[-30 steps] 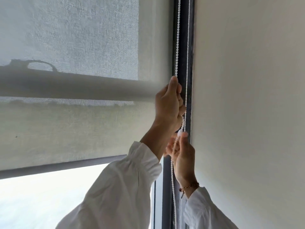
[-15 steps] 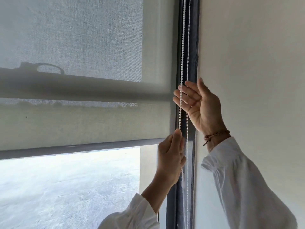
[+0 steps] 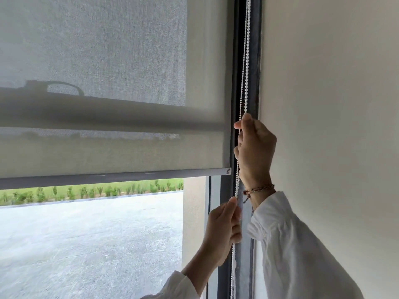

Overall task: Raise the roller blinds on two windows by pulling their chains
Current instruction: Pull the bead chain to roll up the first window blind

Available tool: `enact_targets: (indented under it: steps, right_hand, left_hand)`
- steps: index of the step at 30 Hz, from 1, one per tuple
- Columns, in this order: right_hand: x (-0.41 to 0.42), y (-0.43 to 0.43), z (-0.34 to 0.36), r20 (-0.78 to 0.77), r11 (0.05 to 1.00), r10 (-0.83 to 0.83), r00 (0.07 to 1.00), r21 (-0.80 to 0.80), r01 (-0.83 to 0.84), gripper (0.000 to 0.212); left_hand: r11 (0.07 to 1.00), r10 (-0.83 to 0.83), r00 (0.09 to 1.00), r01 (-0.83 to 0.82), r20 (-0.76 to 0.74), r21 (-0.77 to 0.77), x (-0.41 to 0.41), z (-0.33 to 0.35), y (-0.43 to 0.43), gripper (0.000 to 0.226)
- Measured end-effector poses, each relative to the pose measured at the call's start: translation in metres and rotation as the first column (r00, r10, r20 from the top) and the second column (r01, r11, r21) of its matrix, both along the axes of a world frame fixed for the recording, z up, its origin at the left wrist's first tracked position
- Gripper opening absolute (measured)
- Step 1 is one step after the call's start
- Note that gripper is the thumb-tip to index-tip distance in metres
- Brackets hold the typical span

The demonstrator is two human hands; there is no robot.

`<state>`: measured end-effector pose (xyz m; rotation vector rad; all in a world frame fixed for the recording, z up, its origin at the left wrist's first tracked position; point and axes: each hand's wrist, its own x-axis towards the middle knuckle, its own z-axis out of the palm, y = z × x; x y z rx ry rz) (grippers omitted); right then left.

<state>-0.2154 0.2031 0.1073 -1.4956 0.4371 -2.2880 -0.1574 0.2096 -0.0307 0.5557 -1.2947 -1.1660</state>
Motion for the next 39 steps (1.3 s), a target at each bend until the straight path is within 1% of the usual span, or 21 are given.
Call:
enact_targets:
  steps: [3,6,10,12,15,17,20,23,26,28,30,33,36,39]
  right_hand:
    - [0.001,0.0,-0.024,0.005,0.995,-0.072,0.997,-0.073,0.073,0.03]
    - [0.004,0.002,-0.044,-0.02,0.98,-0.189,0.982,-0.06,0.188,0.027]
    - [0.008,0.005,-0.066,-0.051,0.948,-0.302,0.952,-0.115,0.295,0.025]
    - [0.009,0.005,-0.072,-0.073,0.956,-0.283,0.956,-0.096,0.276,0.027]
    - [0.009,0.006,-0.079,-0.068,0.962,-0.267,0.961,-0.076,0.262,0.027]
    - [0.008,0.008,-0.082,-0.07,0.954,-0.289,0.955,-0.102,0.281,0.032]
    - [0.006,0.011,-0.084,-0.068,0.937,-0.334,0.94,-0.13,0.323,0.037]
    - [0.009,0.015,-0.087,-0.091,0.913,-0.396,0.914,-0.143,0.382,0.03]
    - [0.013,0.018,-0.089,-0.103,0.907,-0.403,0.909,-0.173,0.383,0.027]
    - [0.014,0.02,-0.09,-0.105,0.9,-0.413,0.905,-0.201,0.387,0.029]
    - [0.015,0.022,-0.094,-0.112,0.891,-0.425,0.898,-0.226,0.393,0.031]
    - [0.016,0.023,-0.108,-0.131,0.877,-0.447,0.885,-0.26,0.405,0.032]
    - [0.018,0.022,-0.126,-0.166,0.865,-0.475,0.864,-0.27,0.424,0.041]
    - [0.019,0.019,-0.139,-0.181,0.85,-0.504,0.844,-0.274,0.449,0.04]
  left_hand:
    - [0.995,-0.029,0.999,0.032,-0.037,0.089,0.005,0.007,-0.006,0.05]
    - [0.994,-0.02,0.998,0.026,-0.053,0.11,0.01,0.033,-0.008,0.048]
    - [1.0,-0.011,0.985,0.01,-0.171,-0.007,0.019,0.087,-0.006,0.044]
    - [0.995,-0.035,0.976,0.014,-0.214,-0.098,0.023,0.115,-0.002,0.042]
    - [0.98,-0.081,0.971,0.037,-0.225,-0.193,0.025,0.151,0.006,0.037]
    - [0.974,-0.133,0.963,0.084,-0.233,-0.209,0.022,0.168,0.013,0.036]
    - [0.973,-0.197,0.948,0.157,-0.25,-0.169,0.014,0.186,0.023,0.033]
    - [0.969,-0.227,0.944,0.194,-0.239,-0.153,0.005,0.194,0.029,0.031]
    - [0.978,-0.154,0.956,0.112,-0.248,-0.176,-0.001,0.198,0.032,0.032]
    - [0.974,-0.135,0.956,0.079,-0.26,-0.214,0.0,0.196,0.032,0.034]
    - [0.967,-0.15,0.953,0.086,-0.265,-0.241,0.001,0.191,0.031,0.035]
    - [0.961,-0.179,0.949,0.112,-0.259,-0.254,0.003,0.175,0.026,0.036]
    - [0.958,-0.186,0.948,0.116,-0.26,-0.261,0.005,0.154,0.019,0.036]
    - [0.961,-0.172,0.947,0.101,-0.27,-0.258,0.007,0.138,0.015,0.035]
